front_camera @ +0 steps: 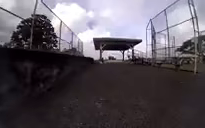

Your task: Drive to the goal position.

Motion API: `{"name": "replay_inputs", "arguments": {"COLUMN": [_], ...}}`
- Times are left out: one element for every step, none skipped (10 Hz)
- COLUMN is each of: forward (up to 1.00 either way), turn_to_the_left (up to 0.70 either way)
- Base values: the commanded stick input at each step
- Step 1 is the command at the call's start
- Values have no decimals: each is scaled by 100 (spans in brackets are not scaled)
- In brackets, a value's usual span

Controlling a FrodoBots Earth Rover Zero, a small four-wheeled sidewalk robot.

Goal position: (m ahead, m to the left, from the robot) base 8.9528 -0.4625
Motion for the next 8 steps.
{"name": "replay_inputs", "arguments": {"forward": [85,85,85,85,85,85,85,85], "turn_to_the_left": [5,1,0,0,0,0,0,0]}}
